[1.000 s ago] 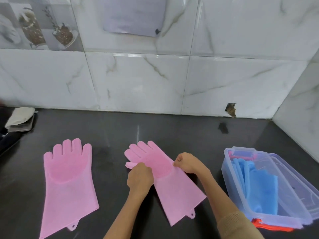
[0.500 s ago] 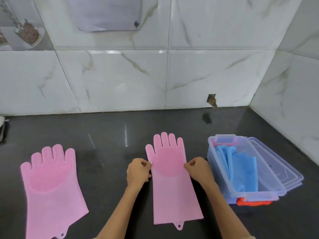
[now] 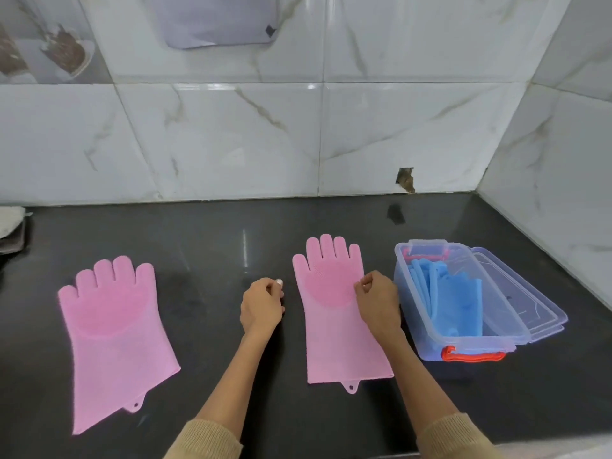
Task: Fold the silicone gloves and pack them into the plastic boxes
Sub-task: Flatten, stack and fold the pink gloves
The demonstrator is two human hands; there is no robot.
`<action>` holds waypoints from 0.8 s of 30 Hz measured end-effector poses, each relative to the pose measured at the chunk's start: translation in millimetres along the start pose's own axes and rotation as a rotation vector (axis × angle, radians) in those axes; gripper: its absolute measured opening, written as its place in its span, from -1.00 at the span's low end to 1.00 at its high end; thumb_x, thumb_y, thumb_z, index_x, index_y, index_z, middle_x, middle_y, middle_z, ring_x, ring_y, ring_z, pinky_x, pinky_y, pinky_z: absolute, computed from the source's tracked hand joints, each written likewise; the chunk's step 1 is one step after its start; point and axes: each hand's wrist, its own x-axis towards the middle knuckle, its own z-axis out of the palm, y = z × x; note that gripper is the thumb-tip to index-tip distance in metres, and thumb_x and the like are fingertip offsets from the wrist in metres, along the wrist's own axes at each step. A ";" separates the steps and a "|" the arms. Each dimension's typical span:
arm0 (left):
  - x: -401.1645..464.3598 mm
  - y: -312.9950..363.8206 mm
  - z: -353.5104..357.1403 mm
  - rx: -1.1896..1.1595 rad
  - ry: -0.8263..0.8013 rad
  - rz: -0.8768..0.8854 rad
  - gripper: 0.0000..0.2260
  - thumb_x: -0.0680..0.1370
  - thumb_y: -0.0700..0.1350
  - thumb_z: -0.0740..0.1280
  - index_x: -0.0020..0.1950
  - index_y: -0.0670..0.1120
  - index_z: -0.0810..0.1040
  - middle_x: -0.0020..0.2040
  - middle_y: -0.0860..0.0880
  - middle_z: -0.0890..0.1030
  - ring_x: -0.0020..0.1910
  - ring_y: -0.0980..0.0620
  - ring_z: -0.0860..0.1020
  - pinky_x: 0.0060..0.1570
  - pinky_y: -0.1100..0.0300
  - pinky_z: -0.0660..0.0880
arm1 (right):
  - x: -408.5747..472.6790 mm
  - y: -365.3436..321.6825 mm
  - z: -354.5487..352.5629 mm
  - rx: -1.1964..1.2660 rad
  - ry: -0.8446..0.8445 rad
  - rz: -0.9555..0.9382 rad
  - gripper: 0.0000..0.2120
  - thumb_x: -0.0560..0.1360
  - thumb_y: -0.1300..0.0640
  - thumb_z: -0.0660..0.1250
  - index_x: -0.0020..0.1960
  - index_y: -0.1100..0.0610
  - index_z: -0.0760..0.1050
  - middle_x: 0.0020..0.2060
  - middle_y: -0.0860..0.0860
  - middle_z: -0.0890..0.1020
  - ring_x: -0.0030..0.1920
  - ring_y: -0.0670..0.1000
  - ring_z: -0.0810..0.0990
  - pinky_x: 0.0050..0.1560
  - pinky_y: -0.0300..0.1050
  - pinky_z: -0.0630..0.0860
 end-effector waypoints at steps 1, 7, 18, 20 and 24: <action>-1.4 -4.6 -9.0 0.018 0.056 -0.004 -0.75 0.62 -0.01 0.17 -0.14 -0.08 0.55 -0.18 -0.02 0.66 -0.26 -0.05 0.65 -0.11 0.00 0.59 | -2.9 -6.5 5.3 0.027 -0.009 -0.031 -0.87 0.57 0.09 0.24 0.00 0.15 0.49 -0.11 0.05 0.59 -0.12 -0.01 0.57 0.01 -0.20 0.54; -12.1 -45.3 -83.4 0.130 0.445 -0.101 -0.77 0.62 -0.04 0.15 -0.04 -0.05 0.57 -0.11 -0.01 0.63 -0.19 -0.03 0.49 -0.19 0.15 0.33 | -34.9 -64.4 61.5 0.096 -0.256 -0.249 -0.93 0.51 0.17 0.26 -0.12 0.14 0.50 -0.28 -0.02 0.58 -0.25 0.00 0.51 -0.19 -0.19 0.38; -44.0 -126.4 -186.1 0.139 0.633 -0.427 -0.81 0.59 -0.17 0.22 0.05 -0.26 0.55 0.00 -0.24 0.63 -0.01 -0.24 0.57 -0.10 0.03 0.47 | -120.2 -167.3 158.7 0.103 -0.646 -0.494 -0.82 0.53 0.07 0.27 -0.06 0.15 0.58 -0.12 0.03 0.68 -0.13 0.03 0.62 -0.11 -0.13 0.52; -42.9 -130.6 -188.8 0.131 0.584 -0.426 -0.80 0.58 -0.20 0.23 0.08 -0.28 0.55 0.02 -0.24 0.63 -0.01 -0.23 0.58 -0.10 0.05 0.46 | -126.0 -179.3 166.9 0.110 -0.634 -0.467 -0.76 0.53 0.03 0.27 -0.06 0.20 0.60 -0.14 0.06 0.68 -0.12 0.08 0.64 -0.14 -0.10 0.53; -37.6 -133.8 -190.6 0.189 0.512 -0.433 -0.82 0.58 -0.18 0.22 0.04 -0.21 0.57 -0.04 -0.18 0.64 -0.13 -0.13 0.57 -0.15 0.10 0.47 | -123.5 -190.9 172.3 0.059 -0.613 -0.411 -0.79 0.51 0.11 0.29 -0.19 0.23 0.56 -0.24 0.08 0.64 -0.22 0.09 0.61 -0.27 -0.15 0.42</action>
